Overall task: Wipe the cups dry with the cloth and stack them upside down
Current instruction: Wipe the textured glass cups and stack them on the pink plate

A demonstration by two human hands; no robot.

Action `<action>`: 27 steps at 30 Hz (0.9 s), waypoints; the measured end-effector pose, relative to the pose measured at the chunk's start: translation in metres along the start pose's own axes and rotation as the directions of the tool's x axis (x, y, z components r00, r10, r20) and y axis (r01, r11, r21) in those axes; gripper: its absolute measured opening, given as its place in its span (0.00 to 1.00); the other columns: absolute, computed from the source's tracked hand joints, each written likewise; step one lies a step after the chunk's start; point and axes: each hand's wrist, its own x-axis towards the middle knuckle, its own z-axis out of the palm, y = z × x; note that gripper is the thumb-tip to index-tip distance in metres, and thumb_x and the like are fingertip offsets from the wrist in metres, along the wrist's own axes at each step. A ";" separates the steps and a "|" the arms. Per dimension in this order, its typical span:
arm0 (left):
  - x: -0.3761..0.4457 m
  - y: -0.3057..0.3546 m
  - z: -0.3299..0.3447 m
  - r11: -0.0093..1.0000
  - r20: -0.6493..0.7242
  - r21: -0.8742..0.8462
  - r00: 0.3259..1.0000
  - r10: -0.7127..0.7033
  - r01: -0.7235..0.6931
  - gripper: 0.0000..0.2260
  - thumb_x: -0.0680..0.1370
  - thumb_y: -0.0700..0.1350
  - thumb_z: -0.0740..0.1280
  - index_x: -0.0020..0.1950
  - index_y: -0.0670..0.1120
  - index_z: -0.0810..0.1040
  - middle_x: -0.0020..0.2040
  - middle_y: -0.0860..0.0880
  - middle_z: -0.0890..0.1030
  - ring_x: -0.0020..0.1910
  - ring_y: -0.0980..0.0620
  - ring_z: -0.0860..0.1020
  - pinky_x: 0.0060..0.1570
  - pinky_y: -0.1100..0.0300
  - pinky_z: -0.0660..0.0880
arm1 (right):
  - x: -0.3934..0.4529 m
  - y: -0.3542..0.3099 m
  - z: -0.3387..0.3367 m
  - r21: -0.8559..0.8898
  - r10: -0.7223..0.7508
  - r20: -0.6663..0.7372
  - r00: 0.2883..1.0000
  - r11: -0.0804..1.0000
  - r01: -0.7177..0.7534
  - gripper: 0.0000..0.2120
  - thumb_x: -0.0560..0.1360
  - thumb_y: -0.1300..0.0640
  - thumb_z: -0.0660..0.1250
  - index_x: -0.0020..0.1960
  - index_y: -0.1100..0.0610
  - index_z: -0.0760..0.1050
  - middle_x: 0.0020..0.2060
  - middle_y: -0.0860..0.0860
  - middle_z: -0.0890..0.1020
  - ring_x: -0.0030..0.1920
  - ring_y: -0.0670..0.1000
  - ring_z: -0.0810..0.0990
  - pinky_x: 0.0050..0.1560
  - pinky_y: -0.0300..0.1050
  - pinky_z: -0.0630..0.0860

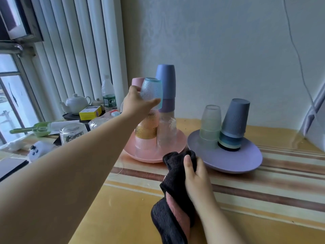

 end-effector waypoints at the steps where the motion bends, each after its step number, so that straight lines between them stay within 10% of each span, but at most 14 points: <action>1: -0.001 -0.003 0.002 1.000 -0.013 0.027 1.000 -0.015 0.016 0.31 0.67 0.55 0.77 0.64 0.47 0.68 0.59 0.46 0.77 0.57 0.45 0.77 0.58 0.47 0.76 | 0.000 0.001 0.000 0.000 0.000 0.000 1.000 1.000 0.000 0.07 0.79 0.48 0.56 0.56 0.47 0.67 0.49 0.39 0.73 0.54 0.41 0.69 0.50 0.31 0.61; 10: -0.018 -0.008 0.007 0.994 -0.046 0.105 0.998 -0.039 0.044 0.32 0.72 0.54 0.73 0.70 0.43 0.65 0.65 0.45 0.71 0.65 0.45 0.71 0.60 0.54 0.69 | 0.001 0.003 0.002 0.005 -0.013 -0.032 0.999 1.000 0.013 0.10 0.79 0.47 0.56 0.56 0.50 0.69 0.49 0.40 0.74 0.54 0.42 0.71 0.50 0.32 0.62; 14: -0.047 0.002 0.012 0.897 -0.163 0.320 0.915 0.369 -0.305 0.28 0.74 0.48 0.71 0.69 0.41 0.66 0.67 0.41 0.67 0.67 0.44 0.63 0.67 0.55 0.57 | 0.002 0.001 -0.003 0.014 -0.008 -0.118 0.993 1.000 0.010 0.09 0.79 0.48 0.56 0.52 0.52 0.69 0.45 0.40 0.76 0.46 0.38 0.74 0.42 0.27 0.65; 18: -0.078 0.007 0.046 0.830 0.182 0.182 0.848 0.498 -0.527 0.16 0.75 0.42 0.69 0.61 0.40 0.72 0.52 0.48 0.73 0.51 0.48 0.72 0.52 0.58 0.67 | 0.010 0.000 -0.020 0.031 0.005 -0.353 0.936 1.000 0.006 0.10 0.79 0.48 0.56 0.50 0.54 0.70 0.41 0.44 0.76 0.42 0.44 0.74 0.35 0.32 0.66; 27: -0.057 0.015 0.148 1.000 0.449 -0.001 0.893 0.020 -0.022 0.35 0.73 0.50 0.73 0.74 0.43 0.61 0.70 0.45 0.71 0.66 0.47 0.72 0.59 0.57 0.70 | 0.018 0.017 -0.033 0.027 0.004 -0.535 0.845 1.000 0.012 0.12 0.78 0.47 0.56 0.48 0.55 0.71 0.42 0.48 0.80 0.43 0.45 0.76 0.42 0.40 0.68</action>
